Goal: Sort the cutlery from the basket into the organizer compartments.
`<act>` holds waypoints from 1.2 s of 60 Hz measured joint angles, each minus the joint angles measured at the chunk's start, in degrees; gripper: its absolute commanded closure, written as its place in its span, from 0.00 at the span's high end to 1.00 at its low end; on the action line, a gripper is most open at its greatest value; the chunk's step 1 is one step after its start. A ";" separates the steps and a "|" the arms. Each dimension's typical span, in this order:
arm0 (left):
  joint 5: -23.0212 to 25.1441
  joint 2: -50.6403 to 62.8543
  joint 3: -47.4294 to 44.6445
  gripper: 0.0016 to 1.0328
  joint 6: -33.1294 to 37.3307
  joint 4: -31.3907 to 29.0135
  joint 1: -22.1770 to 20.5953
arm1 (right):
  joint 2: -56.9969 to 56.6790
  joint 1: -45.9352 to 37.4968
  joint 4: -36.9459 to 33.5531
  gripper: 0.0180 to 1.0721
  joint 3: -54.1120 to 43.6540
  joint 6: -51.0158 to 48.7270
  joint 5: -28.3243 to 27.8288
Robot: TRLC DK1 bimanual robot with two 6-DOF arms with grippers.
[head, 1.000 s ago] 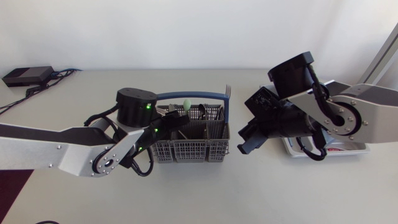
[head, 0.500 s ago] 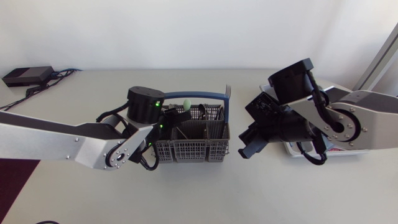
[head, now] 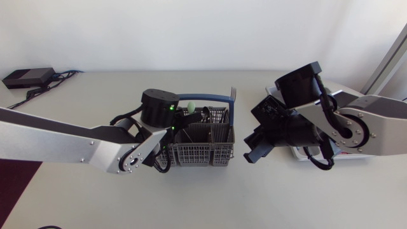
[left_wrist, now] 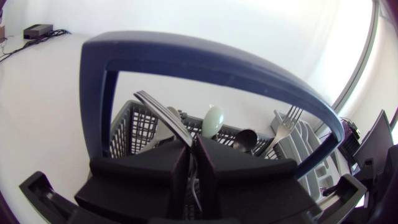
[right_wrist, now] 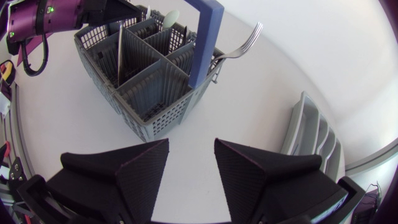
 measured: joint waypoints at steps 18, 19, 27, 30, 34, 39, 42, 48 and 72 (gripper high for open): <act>-2.29 -1.16 -1.38 0.03 2.82 3.39 -2.93 | -0.15 0.00 0.00 0.53 -0.02 0.00 0.00; -2.32 -1.25 -1.53 0.03 3.08 3.48 -3.02 | -0.17 0.00 0.00 0.53 -0.02 0.00 0.00; -3.93 -1.79 -3.43 0.03 4.63 6.73 -4.42 | -0.28 0.00 0.00 0.53 -0.02 0.00 0.00; -4.72 -2.03 -4.28 0.03 5.35 8.20 -4.96 | -0.26 0.00 0.00 0.53 -0.02 0.00 0.00; -5.90 -2.25 -5.68 0.03 6.93 10.93 -5.90 | -0.28 0.00 0.00 0.53 -0.02 0.00 0.00; -7.06 -2.27 -6.99 0.03 8.37 13.68 -6.88 | -0.28 0.00 0.00 0.53 -0.02 0.00 0.00; -8.02 -2.27 -7.82 0.03 9.44 15.63 -7.54 | -0.28 0.00 0.00 0.53 -0.02 0.00 0.00; -9.77 -2.34 -9.27 0.03 11.34 18.67 -8.85 | -0.28 0.00 0.00 0.53 -0.02 0.00 0.00; -14.01 -2.38 -12.85 0.03 18.34 26.75 -13.05 | -0.28 -0.04 0.02 0.53 -0.02 -0.02 0.00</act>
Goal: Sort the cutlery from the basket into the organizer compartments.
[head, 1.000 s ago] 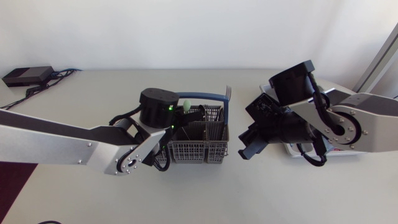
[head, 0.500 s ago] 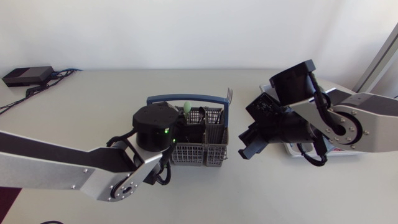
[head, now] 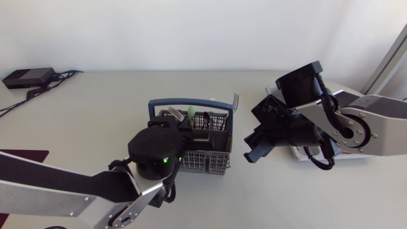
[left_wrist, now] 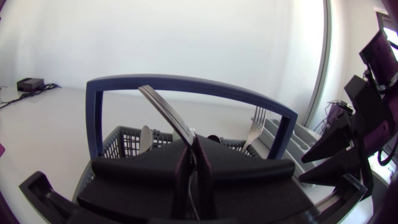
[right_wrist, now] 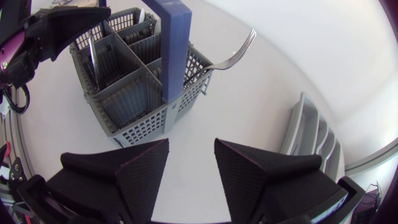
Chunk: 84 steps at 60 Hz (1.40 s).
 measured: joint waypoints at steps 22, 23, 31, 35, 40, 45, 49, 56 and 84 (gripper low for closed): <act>-2.60 0.00 -1.44 0.03 5.14 3.56 -3.91 | 0.02 -0.39 1.46 0.53 -0.52 -0.20 -0.35; -2.60 0.00 -1.44 0.03 5.14 3.56 -4.00 | 0.02 -0.44 1.46 0.53 -0.55 -0.24 -0.39; -2.78 0.00 -1.62 0.03 5.31 3.63 -4.35 | 0.02 -0.79 1.51 0.53 -0.63 -0.46 -0.50; -2.80 0.00 -1.95 0.03 5.73 4.09 -4.52 | 0.02 -0.90 1.51 0.53 -0.63 -0.48 -0.72; -2.78 -0.26 -2.21 0.03 6.01 4.28 -4.63 | 0.00 -1.22 1.51 0.53 -0.70 -0.76 -1.29; -2.78 -0.74 -2.58 0.03 6.64 4.24 -4.98 | 0.00 -1.60 1.60 0.53 -0.74 -0.92 -1.55; -2.78 -1.09 -2.86 0.03 7.41 4.22 -5.40 | 0.02 -1.86 1.75 0.53 -0.74 -1.14 -2.03; -2.75 -1.79 -3.06 0.03 9.35 4.02 -6.08 | 0.00 -1.86 1.75 0.53 -0.74 -2.01 -2.43; -2.19 -5.64 -3.06 0.03 16.15 3.52 -6.27 | 0.02 -2.54 2.54 0.53 -1.49 -3.08 -3.69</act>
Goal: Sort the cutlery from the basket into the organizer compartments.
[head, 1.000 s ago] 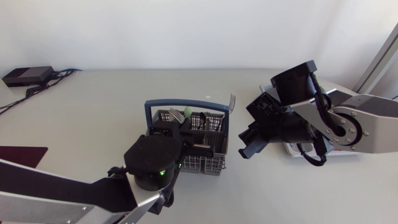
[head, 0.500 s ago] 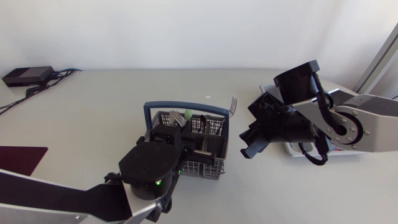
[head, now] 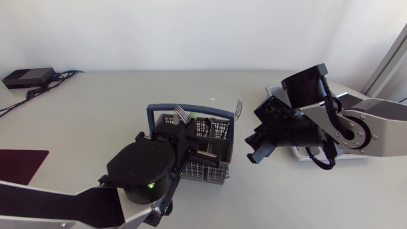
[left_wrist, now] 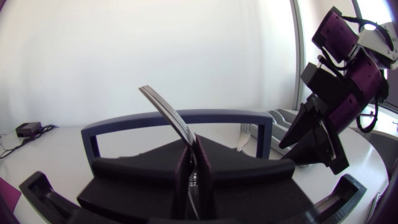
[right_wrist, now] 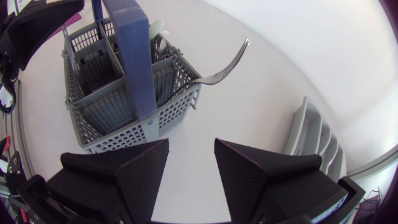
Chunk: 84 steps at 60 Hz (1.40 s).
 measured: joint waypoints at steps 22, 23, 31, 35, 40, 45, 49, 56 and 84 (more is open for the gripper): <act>1.88 -5.95 0.04 0.03 4.72 -1.07 0.83 | -0.42 -0.02 -0.20 0.53 0.00 -0.22 -0.07; 2.12 -6.23 0.04 0.03 4.87 -1.18 0.92 | -0.59 -0.02 -0.24 0.53 0.00 -0.22 -0.15; 3.32 -8.26 0.50 0.03 5.25 -3.50 1.86 | -2.10 -0.02 -1.29 0.53 0.00 -0.22 -0.17; 3.56 -9.35 1.22 0.03 5.27 -5.14 2.49 | -2.73 -0.02 -1.73 0.53 0.02 -0.22 -0.17; 4.02 -10.93 2.71 0.03 5.22 -7.87 3.45 | -3.54 -0.02 -3.08 0.56 0.24 -0.22 -0.17; 4.76 -12.33 4.37 0.03 5.11 -10.91 4.42 | -4.04 -0.02 -4.17 0.56 0.96 -0.20 -0.15; 5.53 -13.31 6.23 0.03 4.57 -14.08 5.33 | -4.46 0.00 -4.55 0.56 1.51 -0.20 -0.15; 7.61 -14.80 10.54 0.03 0.74 -23.30 7.23 | -5.64 0.00 -5.35 0.57 2.43 -0.20 -0.15; 19.15 -13.49 29.75 0.03 -23.91 -58.45 12.37 | -13.57 3.78 -8.85 0.60 7.82 1.62 0.46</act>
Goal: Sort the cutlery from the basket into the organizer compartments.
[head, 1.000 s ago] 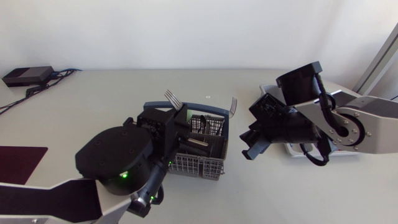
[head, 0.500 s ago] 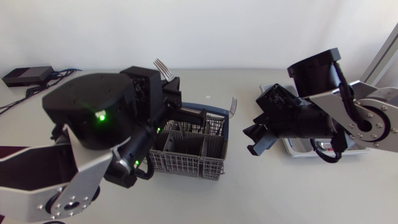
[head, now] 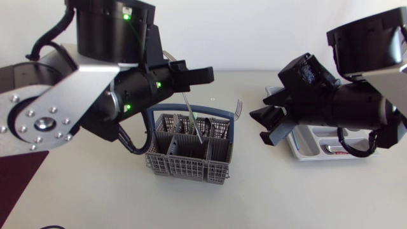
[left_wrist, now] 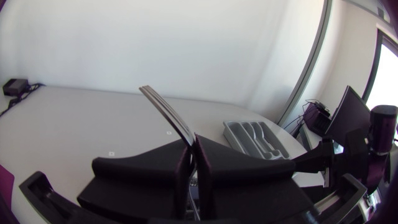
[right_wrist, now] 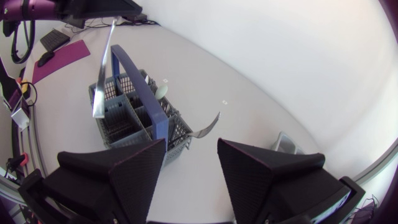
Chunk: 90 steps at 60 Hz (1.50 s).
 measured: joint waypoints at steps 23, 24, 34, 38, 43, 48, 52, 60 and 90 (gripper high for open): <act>3.15 9.79 13.05 0.03 -12.52 -12.74 1.60 | 2.78 7.13 -0.17 0.60 7.34 3.10 0.04; 3.17 10.12 13.40 0.03 -13.00 -13.14 1.66 | 3.13 7.30 -0.17 0.60 7.58 3.19 0.02; 5.95 12.55 17.84 0.03 -17.31 -17.64 3.26 | 6.91 9.49 0.46 0.60 8.79 3.21 0.04; 7.21 13.73 20.24 0.03 -18.62 -19.78 4.02 | 8.22 10.45 0.72 0.60 8.81 3.23 0.28; 7.63 15.04 22.82 0.03 -19.82 -21.90 4.68 | 9.44 11.41 1.11 0.60 9.05 3.26 0.66; 7.78 16.20 24.92 0.03 -20.79 -23.80 4.96 | 10.47 11.93 1.49 0.60 9.92 3.26 0.96; 8.33 17.22 26.45 0.03 -21.55 -25.66 5.11 | 11.32 12.20 1.73 0.60 10.97 3.23 1.38; 10.34 20.28 30.45 0.03 -23.69 -29.35 6.43 | 13.68 12.66 3.02 0.60 12.96 3.19 3.45; 14.88 22.49 33.51 0.03 -26.69 -33.16 9.90 | 20.04 18.38 7.48 0.60 13.16 -0.39 21.88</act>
